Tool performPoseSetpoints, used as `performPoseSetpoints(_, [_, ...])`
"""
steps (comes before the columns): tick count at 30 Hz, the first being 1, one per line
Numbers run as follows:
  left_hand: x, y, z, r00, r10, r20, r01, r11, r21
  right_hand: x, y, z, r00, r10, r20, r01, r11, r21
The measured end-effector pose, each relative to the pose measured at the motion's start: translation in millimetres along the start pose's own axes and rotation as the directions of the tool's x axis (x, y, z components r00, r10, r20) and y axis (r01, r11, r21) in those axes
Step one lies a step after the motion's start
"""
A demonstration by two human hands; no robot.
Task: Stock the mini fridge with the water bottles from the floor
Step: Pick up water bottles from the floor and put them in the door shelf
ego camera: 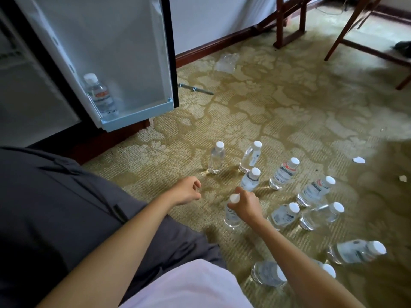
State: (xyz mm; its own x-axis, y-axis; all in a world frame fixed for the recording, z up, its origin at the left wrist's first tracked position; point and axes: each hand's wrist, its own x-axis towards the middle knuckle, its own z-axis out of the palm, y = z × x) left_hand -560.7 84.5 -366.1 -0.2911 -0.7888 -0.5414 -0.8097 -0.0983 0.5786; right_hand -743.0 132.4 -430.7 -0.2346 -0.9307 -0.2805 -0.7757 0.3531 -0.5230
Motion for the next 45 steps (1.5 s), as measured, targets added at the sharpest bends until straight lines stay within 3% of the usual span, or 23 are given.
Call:
performPoseSetpoints(4, [6.8,-0.5,-27.4,0.999,0.014,0.041,-0.013,0.999,-0.034,19.2,-45.6,-16.5,0.998,-0.034,-0.056,0.042,0.99,0.133])
performPoseSetpoints(9, [11.9,-3.6,-79.7,0.998,0.059,-0.035,-0.064,0.987,-0.148,44.6,-126.5,-44.7,0.976,-0.202,-0.076,0.214,0.946,0.242])
performPoseSetpoints(12, [14.7,-13.7,-113.2,0.994,0.057,-0.089,-0.075,0.972,-0.221,62.2,-175.3,-55.9,0.962,-0.27,-0.035,0.264,0.89,0.371])
performPoseSetpoints(17, [24.9,-39.9,-162.1,0.97,0.081,-0.229,-0.157,0.927,-0.34,90.5,-253.0,-66.9,0.915,-0.403,0.004,0.367,0.838,0.404])
performPoseSetpoints(23, [34.1,-51.3,-219.2,0.931,0.116,-0.345,-0.237,0.913,-0.333,120.3,-333.4,-64.6,0.821,-0.562,0.099,0.467,0.762,0.45])
performPoseSetpoints(30, [58.3,-83.9,-270.8,0.833,-0.065,-0.549,-0.142,0.935,-0.326,160.7,-371.5,-45.7,0.747,-0.644,0.166,0.439,0.664,0.605])
performPoseSetpoints(36, [78.9,-108.2,-286.8,0.754,-0.187,-0.63,-0.156,0.88,-0.449,189.5,-355.9,22.7,0.786,-0.554,0.274,0.471,0.824,0.315])
performPoseSetpoints(39, [89.2,-109.5,-292.0,0.747,-0.192,-0.636,-0.202,0.846,-0.493,195.6,-363.5,48.0,0.784,-0.577,0.228,0.5,0.805,0.319])
performPoseSetpoints(45, [101.5,-111.3,-290.0,0.792,-0.152,-0.591,-0.279,0.771,-0.573,205.6,-379.0,68.8,0.867,-0.494,0.062,0.43,0.807,0.405])
